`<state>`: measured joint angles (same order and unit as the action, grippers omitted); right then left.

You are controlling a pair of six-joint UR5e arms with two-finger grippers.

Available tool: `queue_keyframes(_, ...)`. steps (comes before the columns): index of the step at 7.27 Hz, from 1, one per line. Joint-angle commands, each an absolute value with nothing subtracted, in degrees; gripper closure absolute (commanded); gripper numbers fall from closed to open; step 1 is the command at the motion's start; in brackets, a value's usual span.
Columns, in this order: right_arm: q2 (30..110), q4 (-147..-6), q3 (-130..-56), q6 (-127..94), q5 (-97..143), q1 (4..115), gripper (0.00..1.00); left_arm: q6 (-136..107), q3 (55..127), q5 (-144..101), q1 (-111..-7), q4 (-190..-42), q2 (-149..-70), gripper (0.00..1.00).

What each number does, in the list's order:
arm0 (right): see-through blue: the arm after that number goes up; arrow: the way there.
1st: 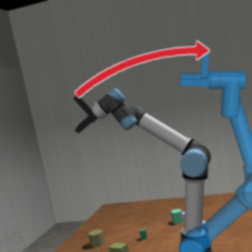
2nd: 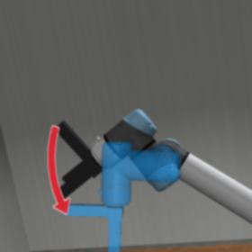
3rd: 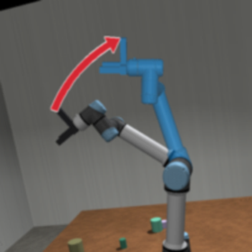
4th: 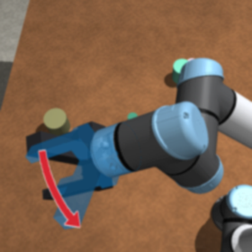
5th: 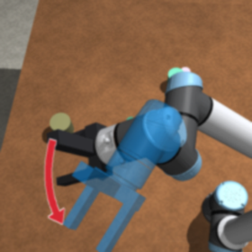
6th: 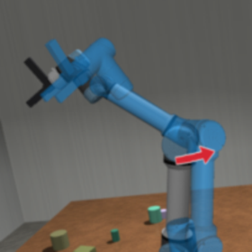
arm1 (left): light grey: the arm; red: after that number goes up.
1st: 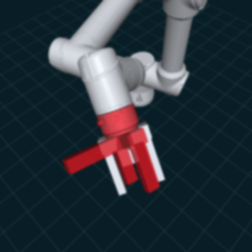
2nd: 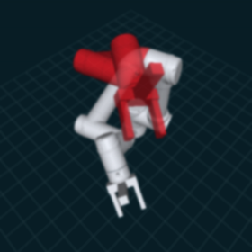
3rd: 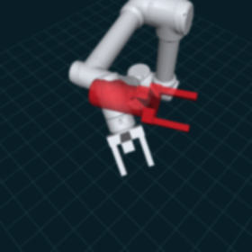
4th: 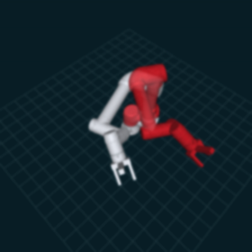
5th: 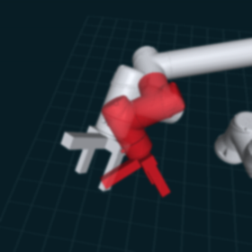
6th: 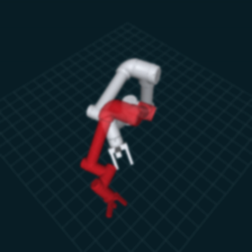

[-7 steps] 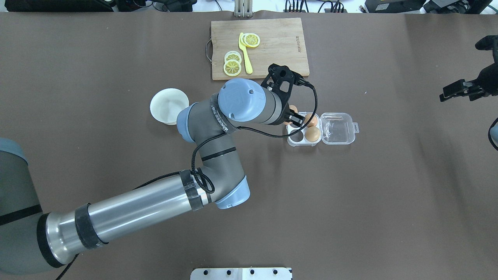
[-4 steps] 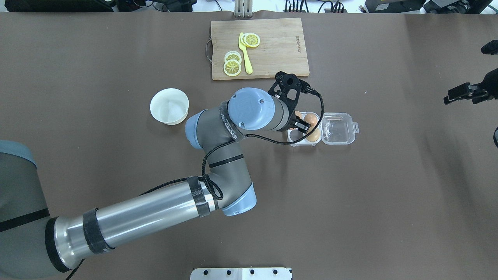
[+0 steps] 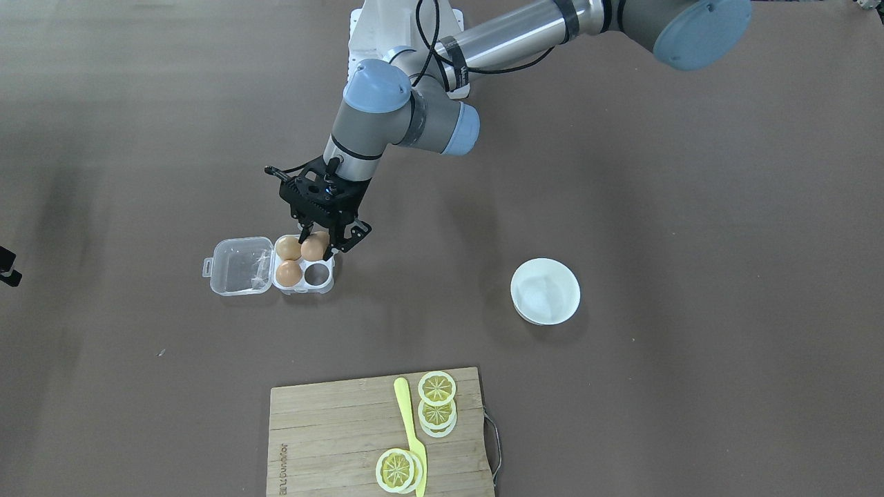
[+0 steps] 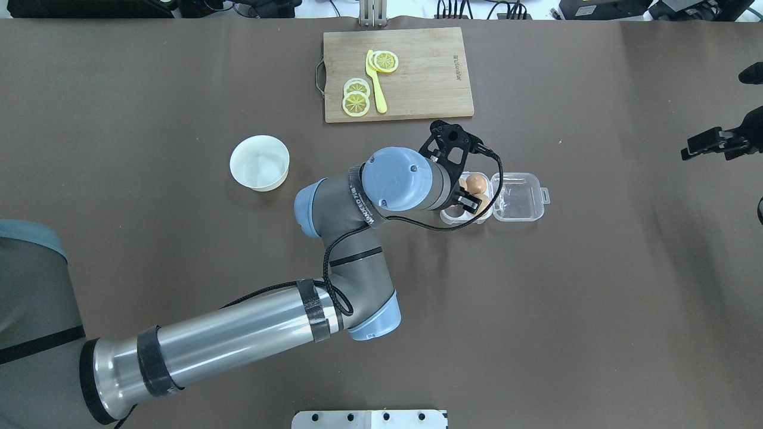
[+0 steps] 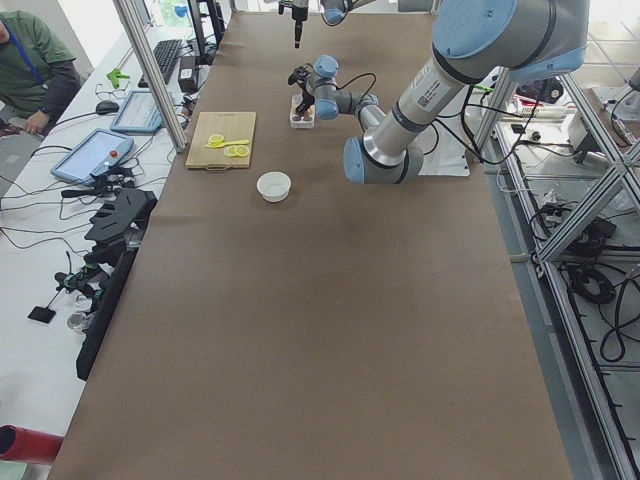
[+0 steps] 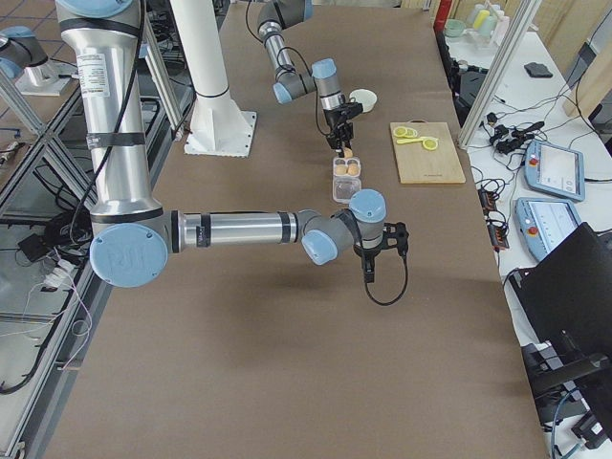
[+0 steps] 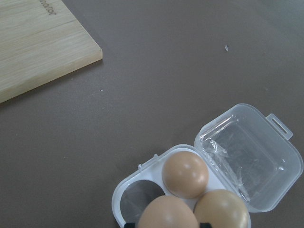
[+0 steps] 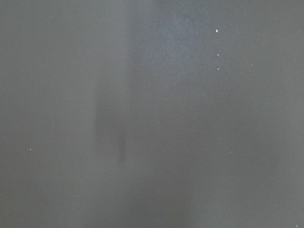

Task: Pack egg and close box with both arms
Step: 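Lower the egg into the empty slot and open the left gripper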

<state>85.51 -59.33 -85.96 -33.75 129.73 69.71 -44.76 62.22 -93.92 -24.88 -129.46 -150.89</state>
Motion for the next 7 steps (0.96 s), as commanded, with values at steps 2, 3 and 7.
queue_keyframes(2, 85.69, -59.33, -85.96, -33.84, 129.73, 69.96, 0.01, -44.82, 61.79, -93.52, -24.17, -129.46, -151.08, 1.0)
queue_keyframes(3, 85.78, -59.33, -85.96, -33.84, 129.73, 69.96, 0.01, -44.82, 61.79, -93.52, -24.17, -129.46, -151.17, 1.0)
queue_keyframes(7, 85.69, -59.33, -86.13, -33.84, 129.73, 70.22, 0.01, -45.53, 62.05, -93.6, -24.34, -130.69, -151.52, 1.0)
